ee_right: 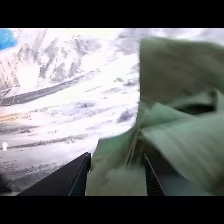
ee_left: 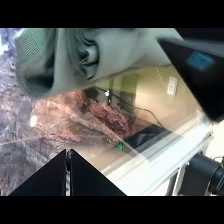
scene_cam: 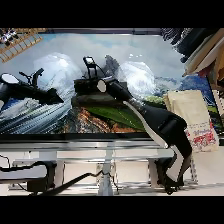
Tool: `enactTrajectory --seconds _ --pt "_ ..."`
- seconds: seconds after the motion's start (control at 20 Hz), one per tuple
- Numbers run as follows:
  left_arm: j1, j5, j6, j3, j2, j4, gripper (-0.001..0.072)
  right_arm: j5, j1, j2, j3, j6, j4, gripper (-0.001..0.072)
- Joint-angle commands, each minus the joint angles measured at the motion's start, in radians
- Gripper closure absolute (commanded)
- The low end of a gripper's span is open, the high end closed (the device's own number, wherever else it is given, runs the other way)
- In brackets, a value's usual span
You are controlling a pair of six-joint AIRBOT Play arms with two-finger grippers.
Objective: Fold the clothes and pants, and hang the long-sleeved shirts on hangers.
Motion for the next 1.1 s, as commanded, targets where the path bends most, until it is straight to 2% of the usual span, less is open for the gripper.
enactTrajectory --seconds 0.0,0.15,0.3,0.35,0.4,0.45,0.6,0.85,1.05 --pt "0.019 -0.019 -0.003 0.0 0.016 0.018 0.0702 0.208 -0.035 0.017 0.117 -0.022 -0.14 0.028" --pt "0.019 -0.024 -0.003 0.0 0.016 0.02 0.0702 0.454 -0.19 0.165 0.11 -0.021 -0.277 0.0263" --pt "0.019 -0.042 -0.003 0.0 0.016 0.031 0.0702 0.616 -0.4 0.279 -0.013 -0.027 -0.256 0.0262" --pt "0.019 -0.043 -0.003 0.0 0.016 0.03 0.0702 0.612 -0.467 0.314 -0.09 -0.048 -0.212 0.0257" --pt "0.019 -0.042 -0.003 0.0 0.016 0.03 0.0702 0.61 -0.526 0.336 -0.159 -0.077 -0.137 0.0183" --pt "0.019 -0.042 -0.003 0.0 0.016 0.03 0.0702 0.616 -0.588 0.34 -0.228 -0.127 -0.017 0.0056" --pt "0.019 -0.043 -0.003 0.0 0.016 0.03 0.0702 0.584 -0.719 0.294 -0.402 -0.333 0.305 0.0046" --pt "0.019 -0.046 -0.003 0.0 0.016 0.03 0.0702 0.603 -0.785 0.063 -0.422 -0.584 0.634 0.0046" --pt "0.019 -0.046 -0.003 0.0 0.016 0.03 0.0701 0.745 -0.755 -0.111 -0.265 -0.64 0.688 0.0047"
